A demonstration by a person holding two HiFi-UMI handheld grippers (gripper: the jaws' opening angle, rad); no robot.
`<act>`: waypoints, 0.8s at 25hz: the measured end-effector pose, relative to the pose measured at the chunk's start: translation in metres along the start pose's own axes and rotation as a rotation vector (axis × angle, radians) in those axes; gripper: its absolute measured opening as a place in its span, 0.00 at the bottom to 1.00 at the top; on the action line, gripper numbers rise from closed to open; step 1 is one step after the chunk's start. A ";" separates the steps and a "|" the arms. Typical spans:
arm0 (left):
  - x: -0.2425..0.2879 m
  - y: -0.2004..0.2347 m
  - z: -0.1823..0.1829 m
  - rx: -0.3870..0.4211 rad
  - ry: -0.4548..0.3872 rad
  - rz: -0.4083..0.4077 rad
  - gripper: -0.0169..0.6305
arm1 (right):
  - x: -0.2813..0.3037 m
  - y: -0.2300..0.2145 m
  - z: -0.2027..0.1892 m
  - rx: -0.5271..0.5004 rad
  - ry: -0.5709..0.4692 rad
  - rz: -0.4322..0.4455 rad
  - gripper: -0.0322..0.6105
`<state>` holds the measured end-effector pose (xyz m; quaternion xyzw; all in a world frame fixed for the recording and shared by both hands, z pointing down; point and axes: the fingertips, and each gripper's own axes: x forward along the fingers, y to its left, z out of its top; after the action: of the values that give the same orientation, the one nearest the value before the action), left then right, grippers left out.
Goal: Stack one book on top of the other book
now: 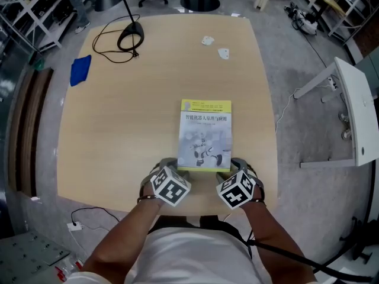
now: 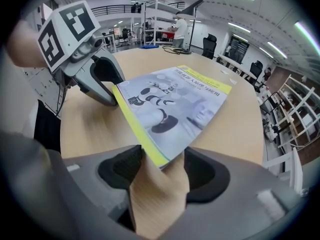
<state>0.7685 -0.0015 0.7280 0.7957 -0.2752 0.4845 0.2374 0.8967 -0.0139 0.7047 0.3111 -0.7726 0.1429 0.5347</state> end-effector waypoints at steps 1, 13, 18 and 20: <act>-0.001 0.000 0.001 0.002 -0.006 0.008 0.37 | 0.000 0.000 0.000 0.003 -0.008 -0.007 0.47; -0.005 0.001 0.006 0.007 -0.013 -0.032 0.37 | -0.002 -0.003 -0.001 0.010 -0.013 -0.019 0.47; -0.001 0.000 0.003 0.001 0.001 -0.049 0.38 | -0.003 -0.007 -0.007 0.084 -0.003 0.028 0.49; -0.003 0.000 0.005 0.004 -0.003 -0.051 0.37 | -0.002 -0.005 -0.007 0.085 -0.003 0.064 0.49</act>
<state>0.7705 -0.0046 0.7229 0.8037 -0.2543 0.4775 0.2478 0.9059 -0.0135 0.7055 0.3091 -0.7760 0.1922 0.5151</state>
